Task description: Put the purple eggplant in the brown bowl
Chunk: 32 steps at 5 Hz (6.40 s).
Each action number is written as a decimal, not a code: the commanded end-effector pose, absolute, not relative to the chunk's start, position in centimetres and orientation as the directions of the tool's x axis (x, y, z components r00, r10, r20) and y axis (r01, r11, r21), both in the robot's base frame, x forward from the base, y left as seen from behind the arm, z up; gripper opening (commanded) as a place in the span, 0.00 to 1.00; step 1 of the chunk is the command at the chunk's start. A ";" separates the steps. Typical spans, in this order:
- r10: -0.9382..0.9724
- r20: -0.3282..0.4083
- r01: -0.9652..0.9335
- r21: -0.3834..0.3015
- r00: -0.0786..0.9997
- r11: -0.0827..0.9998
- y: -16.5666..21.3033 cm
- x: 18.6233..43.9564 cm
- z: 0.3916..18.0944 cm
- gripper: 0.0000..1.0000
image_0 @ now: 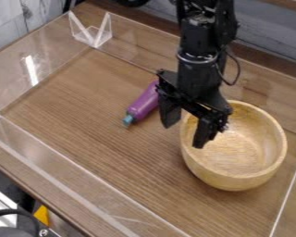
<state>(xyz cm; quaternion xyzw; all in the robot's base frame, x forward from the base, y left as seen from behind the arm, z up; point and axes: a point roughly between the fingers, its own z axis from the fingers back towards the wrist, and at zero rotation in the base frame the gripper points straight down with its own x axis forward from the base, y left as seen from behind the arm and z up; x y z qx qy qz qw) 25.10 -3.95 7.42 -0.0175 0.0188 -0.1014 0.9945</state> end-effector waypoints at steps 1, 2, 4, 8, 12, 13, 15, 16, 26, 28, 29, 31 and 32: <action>-0.196 0.001 0.196 -0.017 0.981 0.980 -2.8 25.9 8.0 1.00; -0.190 0.011 0.190 0.003 0.982 0.982 -1.3 26.4 7.9 1.00; -0.177 0.037 0.176 0.031 0.984 0.984 2.2 27.9 7.7 1.00; -0.141 0.047 0.138 0.053 0.989 0.989 4.6 30.4 6.2 1.00; -0.118 0.021 0.117 0.050 0.993 0.992 5.4 30.4 4.9 0.00; -0.110 0.022 0.109 0.039 0.994 0.993 5.0 30.2 6.0 0.00; -0.097 0.052 0.096 0.026 0.994 0.995 2.6 29.9 9.6 0.00; -0.140 0.062 0.141 -0.011 0.988 0.990 -0.8 29.7 10.9 0.00; -0.332 0.081 0.337 -0.058 0.940 0.940 -11.0 27.7 7.6 1.00; -0.322 0.077 0.328 -0.067 0.943 0.942 -11.1 27.5 7.7 1.00; -0.315 0.071 0.320 -0.073 0.946 0.945 -11.1 27.5 7.7 1.00; -0.303 0.062 0.307 -0.080 0.951 0.948 -11.1 27.3 7.9 1.00; -0.297 0.061 0.301 -0.081 0.953 0.950 -11.0 27.2 8.1 1.00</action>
